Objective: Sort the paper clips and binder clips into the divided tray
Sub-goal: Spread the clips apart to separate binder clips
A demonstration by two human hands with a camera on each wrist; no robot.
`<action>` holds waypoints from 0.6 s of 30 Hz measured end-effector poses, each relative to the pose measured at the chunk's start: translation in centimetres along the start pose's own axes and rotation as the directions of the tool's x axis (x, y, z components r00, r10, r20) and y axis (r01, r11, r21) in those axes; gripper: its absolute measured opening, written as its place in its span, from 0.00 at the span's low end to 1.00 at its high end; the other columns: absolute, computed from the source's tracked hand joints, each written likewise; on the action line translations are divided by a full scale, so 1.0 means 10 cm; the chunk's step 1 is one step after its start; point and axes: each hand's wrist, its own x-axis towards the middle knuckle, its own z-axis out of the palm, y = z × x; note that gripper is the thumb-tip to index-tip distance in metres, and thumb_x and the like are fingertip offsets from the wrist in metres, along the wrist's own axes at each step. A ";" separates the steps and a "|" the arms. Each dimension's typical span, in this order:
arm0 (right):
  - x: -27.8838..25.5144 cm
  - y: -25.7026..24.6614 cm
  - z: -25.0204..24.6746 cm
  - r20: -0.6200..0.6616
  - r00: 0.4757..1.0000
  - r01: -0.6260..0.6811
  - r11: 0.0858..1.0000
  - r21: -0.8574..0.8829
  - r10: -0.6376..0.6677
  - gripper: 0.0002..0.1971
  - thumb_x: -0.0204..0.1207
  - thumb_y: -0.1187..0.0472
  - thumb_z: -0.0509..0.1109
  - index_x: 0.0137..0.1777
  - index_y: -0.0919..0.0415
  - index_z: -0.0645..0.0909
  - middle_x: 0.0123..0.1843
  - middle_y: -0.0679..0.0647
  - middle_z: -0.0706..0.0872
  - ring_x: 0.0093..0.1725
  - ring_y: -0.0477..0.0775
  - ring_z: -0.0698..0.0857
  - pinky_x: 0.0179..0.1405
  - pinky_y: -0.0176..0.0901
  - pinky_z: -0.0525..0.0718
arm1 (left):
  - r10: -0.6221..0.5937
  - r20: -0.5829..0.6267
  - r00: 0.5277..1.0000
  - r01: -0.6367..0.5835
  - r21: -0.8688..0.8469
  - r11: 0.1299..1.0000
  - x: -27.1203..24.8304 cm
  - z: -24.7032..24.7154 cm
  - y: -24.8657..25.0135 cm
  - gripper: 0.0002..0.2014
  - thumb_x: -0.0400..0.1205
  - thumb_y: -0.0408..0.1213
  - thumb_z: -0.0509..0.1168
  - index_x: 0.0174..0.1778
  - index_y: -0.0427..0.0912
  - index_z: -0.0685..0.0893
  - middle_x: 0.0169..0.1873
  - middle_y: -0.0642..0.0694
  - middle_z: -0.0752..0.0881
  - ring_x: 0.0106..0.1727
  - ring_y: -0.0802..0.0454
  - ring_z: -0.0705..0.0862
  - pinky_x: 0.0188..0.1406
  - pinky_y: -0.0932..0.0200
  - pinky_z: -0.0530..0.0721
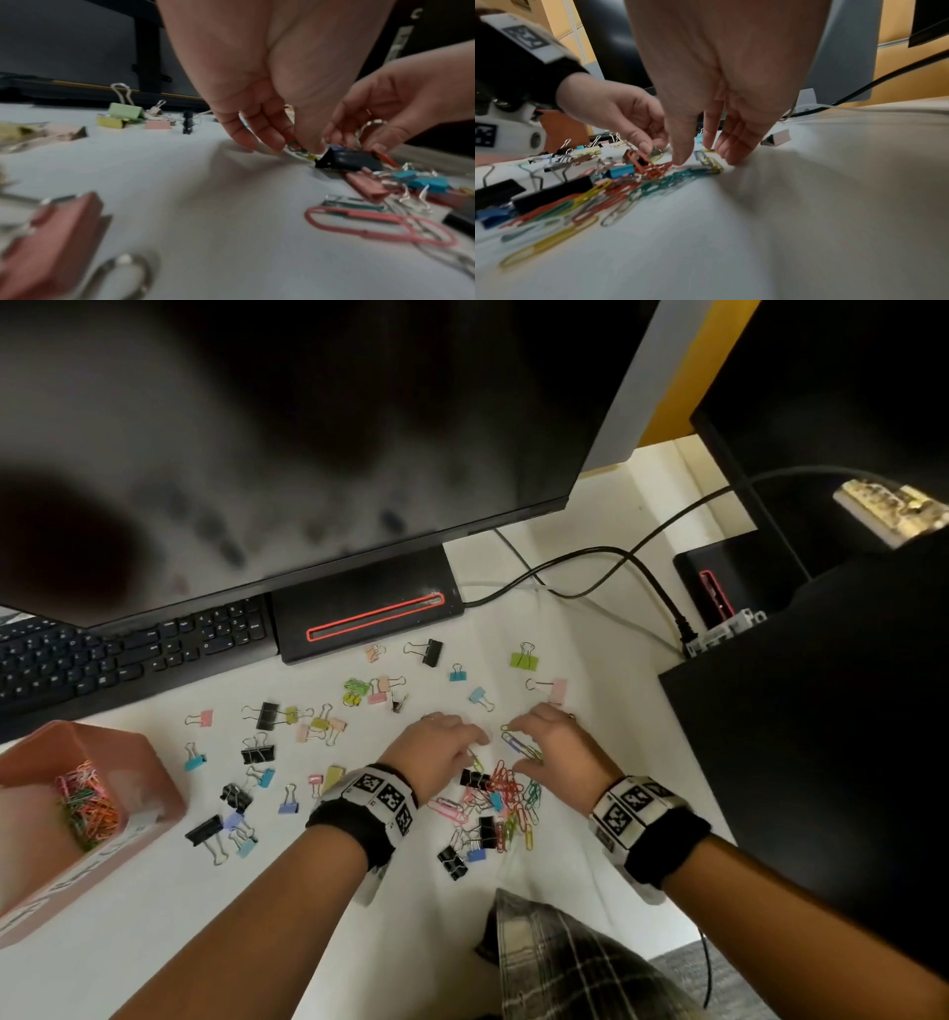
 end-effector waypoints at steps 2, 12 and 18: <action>0.03 -0.03 0.04 -0.014 1.000 -0.015 1.000 0.016 0.015 0.21 0.72 0.64 0.73 0.66 0.56 0.78 0.59 0.53 0.80 0.58 0.52 0.80 0.59 0.40 0.77 | 0.048 0.029 0.998 -0.049 0.048 0.998 0.04 0.02 0.01 0.13 0.82 0.35 0.60 0.62 0.48 0.79 0.49 0.46 0.82 0.55 0.49 0.75 0.58 0.57 0.71; 0.18 -0.07 -0.01 0.066 0.998 -0.026 0.998 0.065 0.021 0.06 0.75 0.69 0.69 0.49 0.69 0.86 0.54 0.61 0.80 0.45 0.51 0.76 0.42 0.24 0.69 | -0.018 -0.077 0.997 0.018 0.007 1.000 0.10 0.04 -0.04 0.05 0.82 0.33 0.60 0.45 0.39 0.81 0.45 0.47 0.75 0.51 0.50 0.72 0.54 0.57 0.74; 0.22 -0.06 -0.01 0.099 0.992 -0.088 0.994 0.069 0.081 0.09 0.75 0.70 0.68 0.54 0.64 0.83 0.49 0.61 0.87 0.43 0.55 0.85 0.47 0.46 0.85 | -0.098 -0.097 0.990 0.087 -0.118 0.989 -0.05 -0.03 -0.14 0.06 0.82 0.34 0.60 0.51 0.40 0.80 0.43 0.51 0.77 0.45 0.54 0.74 0.46 0.65 0.72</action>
